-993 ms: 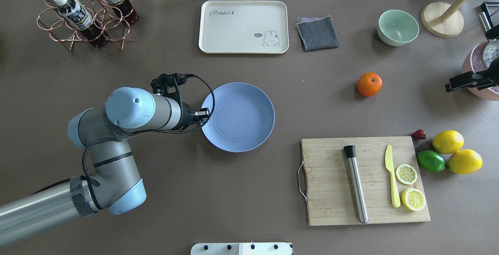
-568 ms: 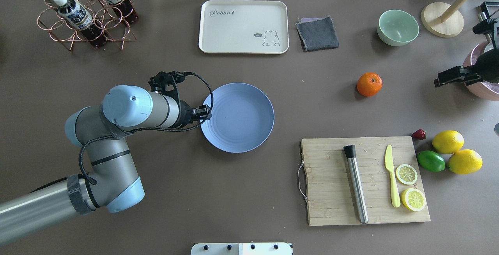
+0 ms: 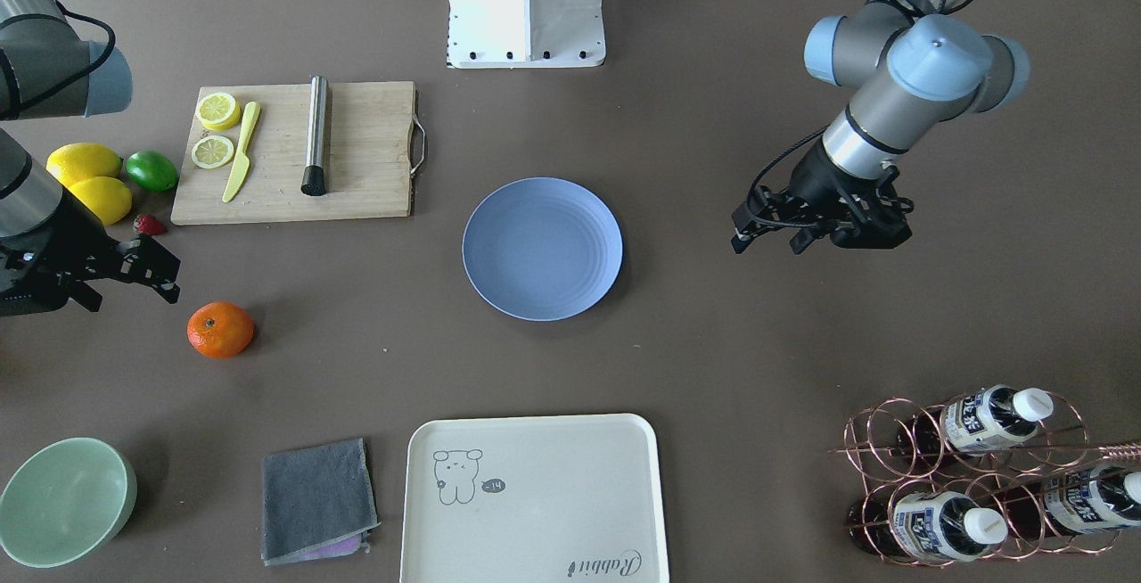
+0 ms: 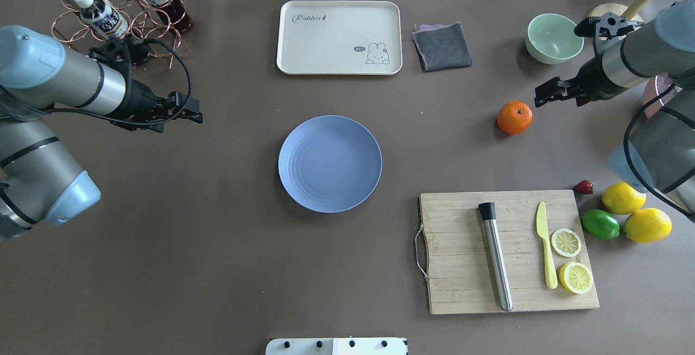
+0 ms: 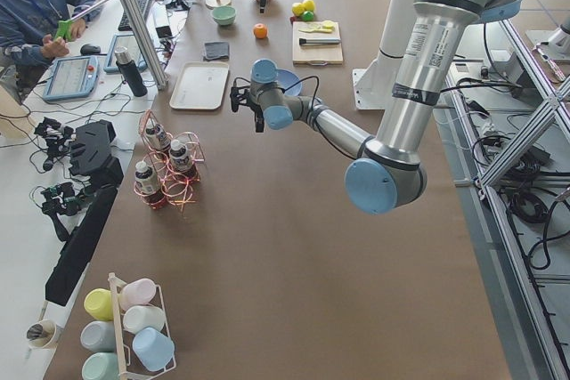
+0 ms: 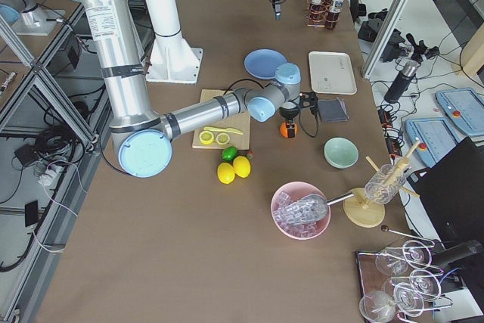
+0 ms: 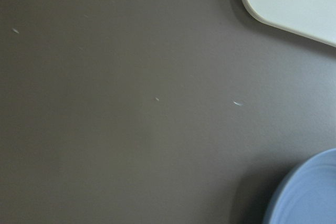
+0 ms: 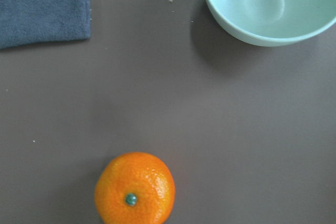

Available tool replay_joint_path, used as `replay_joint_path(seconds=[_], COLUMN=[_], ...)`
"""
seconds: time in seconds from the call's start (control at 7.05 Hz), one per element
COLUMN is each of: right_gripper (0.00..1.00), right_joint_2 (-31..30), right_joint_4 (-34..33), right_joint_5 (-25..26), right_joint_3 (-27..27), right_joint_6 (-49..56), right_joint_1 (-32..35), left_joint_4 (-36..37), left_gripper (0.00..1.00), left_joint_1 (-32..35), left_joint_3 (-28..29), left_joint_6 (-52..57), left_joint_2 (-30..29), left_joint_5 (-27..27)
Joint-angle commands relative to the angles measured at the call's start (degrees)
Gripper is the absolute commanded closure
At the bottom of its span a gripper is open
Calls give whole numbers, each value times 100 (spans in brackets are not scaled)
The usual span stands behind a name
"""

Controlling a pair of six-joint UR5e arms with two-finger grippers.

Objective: Pick orange to plate
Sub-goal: 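Withdraw the left arm while the right gripper reaches toward the orange tangerine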

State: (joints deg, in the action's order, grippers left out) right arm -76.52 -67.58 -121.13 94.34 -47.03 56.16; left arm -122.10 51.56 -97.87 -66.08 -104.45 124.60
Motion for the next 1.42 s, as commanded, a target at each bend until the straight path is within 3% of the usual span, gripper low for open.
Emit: replay_joint_path(seconds=[0.0, 0.28, 0.43, 0.57, 1.28], right_gripper=[2, 2, 2, 2, 1], right_joint_2=[479, 673, 900, 1059, 929], right_joint_4=[-10, -18, -358, -692, -484], right_joint_5=[72, 72, 72, 98, 370], right_joint_3=[-318, -513, -531, -566, -1075], right_joint_6=[-246, -246, -246, -228, 150], right_joint_1=[-202, -229, -237, -281, -474], left_joint_4=[675, 2627, 3587, 3797, 3711], left_gripper=[7, 2, 2, 2, 2], left_joint_1=[1822, 3116, 3479, 3692, 3720], left_joint_3=[-92, -40, 48, 83, 216], left_joint_6=[2525, 5957, 7428, 7730, 7751], left_joint_2=[878, 997, 927, 1100, 1234], left_joint_5=[1152, 1155, 1120, 1180, 1409])
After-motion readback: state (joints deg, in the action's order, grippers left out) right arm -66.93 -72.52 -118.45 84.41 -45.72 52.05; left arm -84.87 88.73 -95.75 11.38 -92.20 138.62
